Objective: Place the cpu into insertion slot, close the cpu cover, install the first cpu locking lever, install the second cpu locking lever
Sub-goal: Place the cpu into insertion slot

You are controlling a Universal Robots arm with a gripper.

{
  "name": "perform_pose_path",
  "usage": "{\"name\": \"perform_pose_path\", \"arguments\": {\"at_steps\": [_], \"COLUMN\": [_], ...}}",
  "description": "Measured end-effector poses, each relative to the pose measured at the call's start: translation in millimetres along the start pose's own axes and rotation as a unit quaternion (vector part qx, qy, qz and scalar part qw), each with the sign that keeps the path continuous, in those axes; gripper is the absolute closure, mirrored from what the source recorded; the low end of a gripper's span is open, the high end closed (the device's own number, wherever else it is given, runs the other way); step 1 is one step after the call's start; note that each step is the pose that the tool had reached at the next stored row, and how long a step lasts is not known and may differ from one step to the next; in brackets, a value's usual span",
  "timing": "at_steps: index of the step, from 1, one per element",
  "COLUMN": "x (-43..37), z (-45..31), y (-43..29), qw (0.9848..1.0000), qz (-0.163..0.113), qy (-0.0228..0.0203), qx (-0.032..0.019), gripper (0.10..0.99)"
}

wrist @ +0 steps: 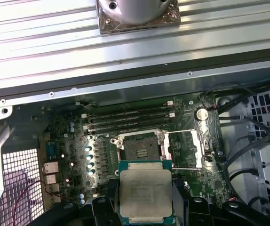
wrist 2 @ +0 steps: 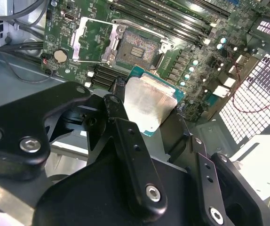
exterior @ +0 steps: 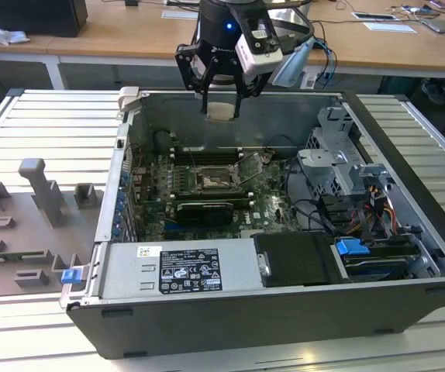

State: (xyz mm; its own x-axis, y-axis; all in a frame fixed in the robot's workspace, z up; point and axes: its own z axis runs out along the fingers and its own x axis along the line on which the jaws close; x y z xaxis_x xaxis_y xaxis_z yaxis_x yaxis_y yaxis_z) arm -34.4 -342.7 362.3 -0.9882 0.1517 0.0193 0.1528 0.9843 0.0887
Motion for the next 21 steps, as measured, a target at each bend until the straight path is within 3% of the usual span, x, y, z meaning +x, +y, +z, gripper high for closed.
{"name": "perform_pose_path", "arguments": {"at_steps": [21], "x": [0.0], "z": [0.0], "y": [0.0], "qw": [0.9998], "qz": [0.019], "qy": [-0.0017], "qx": [-0.0003], "gripper": [0.545]}}
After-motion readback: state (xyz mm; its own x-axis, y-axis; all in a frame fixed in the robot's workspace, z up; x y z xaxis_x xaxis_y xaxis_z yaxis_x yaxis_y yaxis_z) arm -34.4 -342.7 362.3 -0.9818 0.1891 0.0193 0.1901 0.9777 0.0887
